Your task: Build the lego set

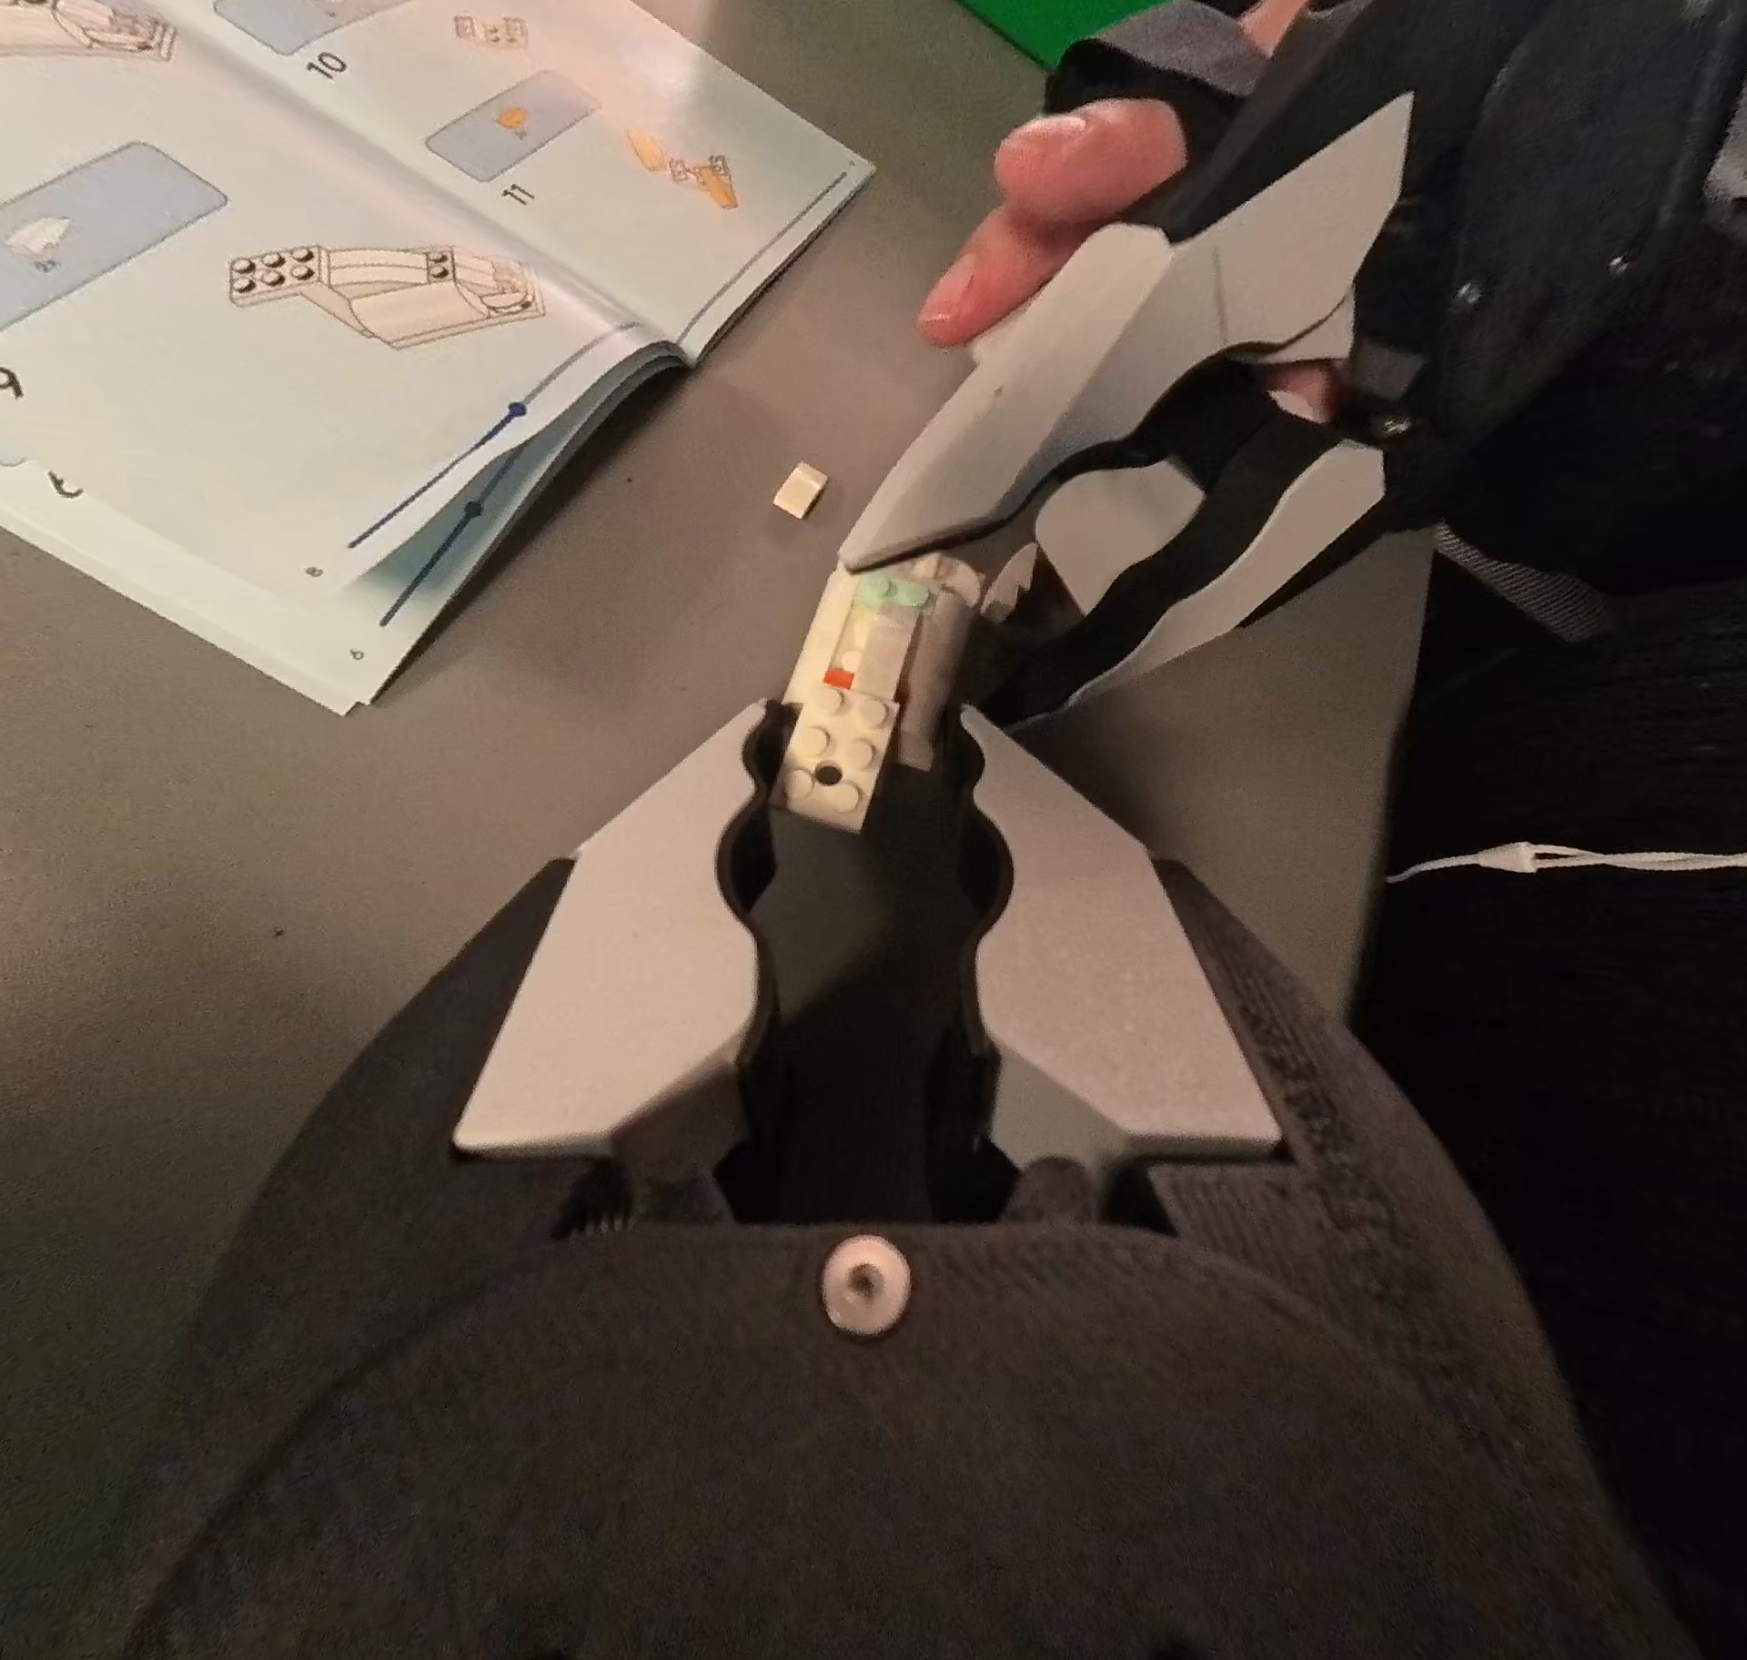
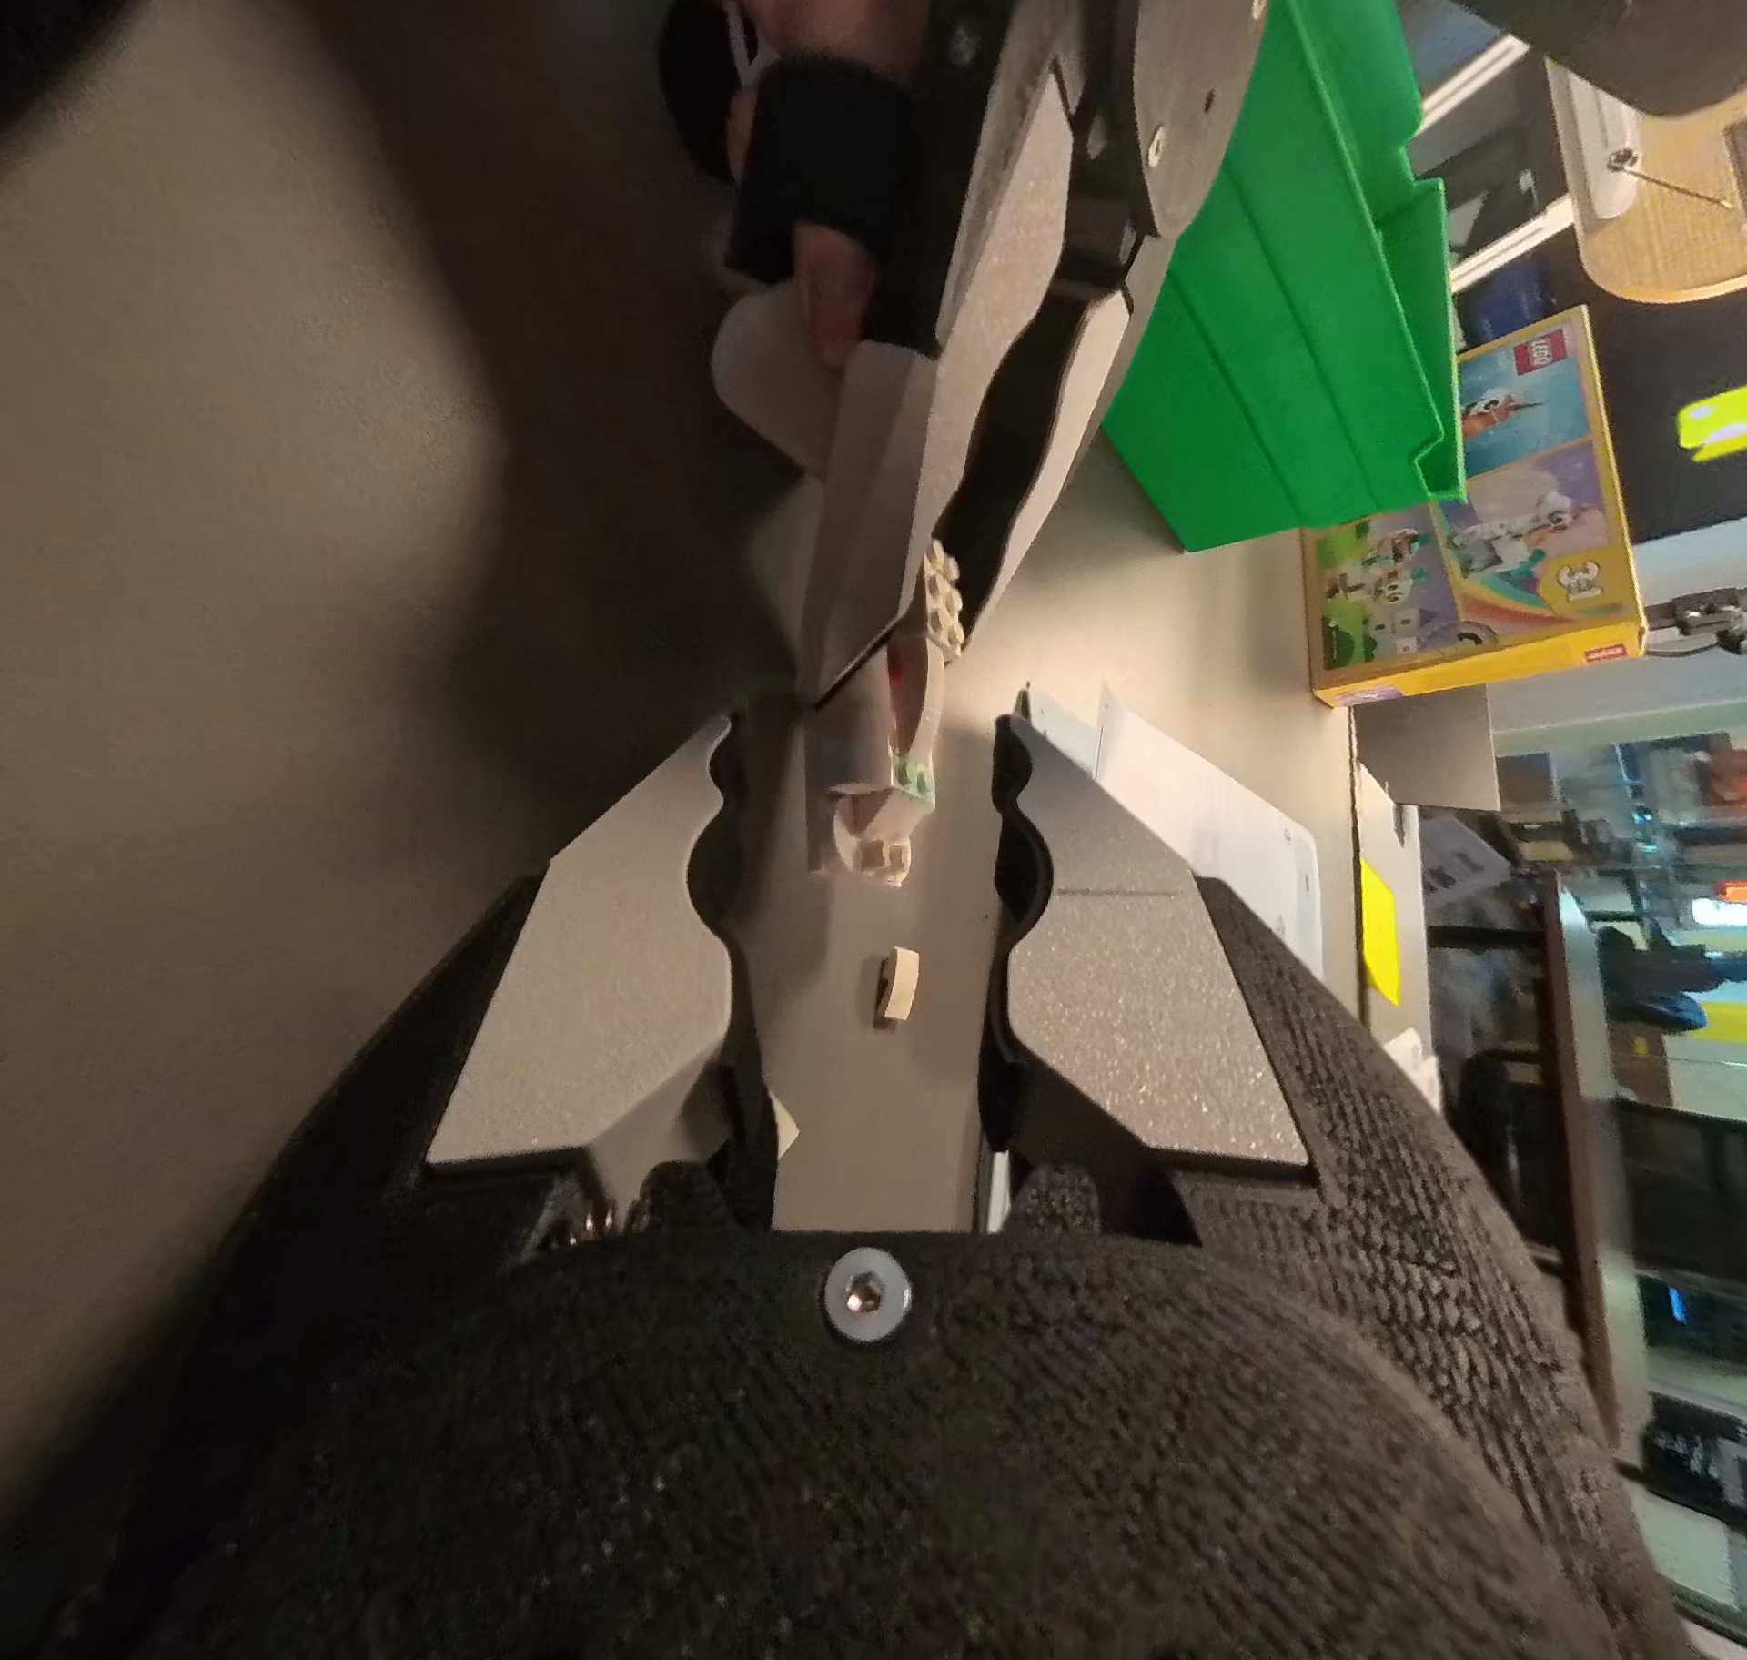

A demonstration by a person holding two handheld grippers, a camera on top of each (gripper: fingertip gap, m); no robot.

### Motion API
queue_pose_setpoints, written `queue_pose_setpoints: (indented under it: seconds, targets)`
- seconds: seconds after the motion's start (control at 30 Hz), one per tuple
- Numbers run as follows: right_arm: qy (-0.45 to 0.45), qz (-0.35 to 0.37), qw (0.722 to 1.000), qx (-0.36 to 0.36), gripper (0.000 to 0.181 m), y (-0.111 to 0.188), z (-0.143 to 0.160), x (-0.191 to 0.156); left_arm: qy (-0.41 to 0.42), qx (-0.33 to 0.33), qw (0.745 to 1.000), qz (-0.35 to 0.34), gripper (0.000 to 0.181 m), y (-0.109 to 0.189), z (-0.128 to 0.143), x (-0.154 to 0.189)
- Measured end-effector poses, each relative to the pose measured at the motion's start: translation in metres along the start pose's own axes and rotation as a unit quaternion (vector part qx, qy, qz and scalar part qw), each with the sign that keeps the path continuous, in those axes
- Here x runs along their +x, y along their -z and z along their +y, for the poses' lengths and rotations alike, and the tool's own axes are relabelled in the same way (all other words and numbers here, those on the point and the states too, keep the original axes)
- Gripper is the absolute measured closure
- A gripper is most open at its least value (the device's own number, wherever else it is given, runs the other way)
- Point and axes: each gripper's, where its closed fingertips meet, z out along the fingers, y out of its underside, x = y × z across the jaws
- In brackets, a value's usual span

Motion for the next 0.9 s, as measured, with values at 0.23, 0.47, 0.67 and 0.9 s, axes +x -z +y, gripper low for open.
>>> queue_pose_setpoints:
  seconds: [0.23,0.47,0.67,0.9]
  targets:
    - [0.034,0.025,0.999,-0.007,0.131,-0.002,0.0,0.0,0.006,0.0,1.0,-0.002,0.148,0.0,0.0,-0.001]
    - [0.114,0.072,0.99,-0.041,0.136,-0.012,-0.001,0.003,0.019,0.004,1.0,0.006,0.148,-0.001,-0.001,0.0]
    - [0.134,0.09,0.985,-0.054,0.155,-0.015,0.002,0.005,0.036,0.004,0.999,0.019,0.148,-0.001,-0.001,0.002]
    - [0.169,0.105,0.978,-0.062,0.157,-0.016,0.002,0.004,0.053,-0.006,0.998,0.024,0.148,-0.002,0.002,0.001]
